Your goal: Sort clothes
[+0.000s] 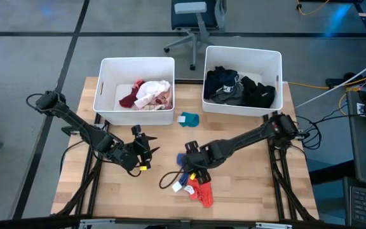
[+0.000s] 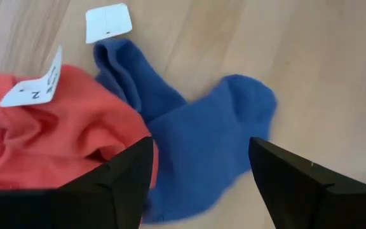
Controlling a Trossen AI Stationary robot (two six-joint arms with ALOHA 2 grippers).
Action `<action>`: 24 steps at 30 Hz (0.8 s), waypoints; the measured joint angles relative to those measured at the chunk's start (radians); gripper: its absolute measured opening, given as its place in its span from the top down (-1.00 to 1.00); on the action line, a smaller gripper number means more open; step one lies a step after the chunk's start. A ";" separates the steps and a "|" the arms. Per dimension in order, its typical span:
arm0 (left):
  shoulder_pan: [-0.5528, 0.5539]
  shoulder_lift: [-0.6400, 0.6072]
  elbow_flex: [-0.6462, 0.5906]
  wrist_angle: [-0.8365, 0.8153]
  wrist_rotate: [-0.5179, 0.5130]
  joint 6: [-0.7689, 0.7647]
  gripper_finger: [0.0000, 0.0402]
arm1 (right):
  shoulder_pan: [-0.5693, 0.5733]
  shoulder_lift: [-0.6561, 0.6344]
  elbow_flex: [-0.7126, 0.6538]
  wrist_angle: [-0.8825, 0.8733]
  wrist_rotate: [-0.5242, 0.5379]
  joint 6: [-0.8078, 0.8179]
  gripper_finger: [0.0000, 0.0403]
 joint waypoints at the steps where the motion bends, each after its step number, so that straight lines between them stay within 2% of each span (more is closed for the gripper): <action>1: 0.000 0.000 0.000 0.000 0.000 0.001 0.10 | -0.001 0.000 -0.027 0.035 -0.011 0.000 -0.29; 7: 0.000 0.000 0.000 0.000 0.000 0.003 0.10 | -0.011 0.000 -0.158 0.204 -0.031 0.001 -0.29; 14: 0.019 0.000 0.000 0.000 -0.001 0.003 0.10 | -0.023 0.000 -0.227 0.337 -0.035 0.009 -0.24; 17: 0.024 0.000 0.000 0.000 -0.001 0.001 0.10 | -0.023 0.000 -0.232 0.336 -0.039 0.006 -0.10; 24: 0.023 0.000 0.000 0.000 -0.001 0.000 0.10 | -0.023 0.004 -0.231 0.342 -0.039 0.003 0.37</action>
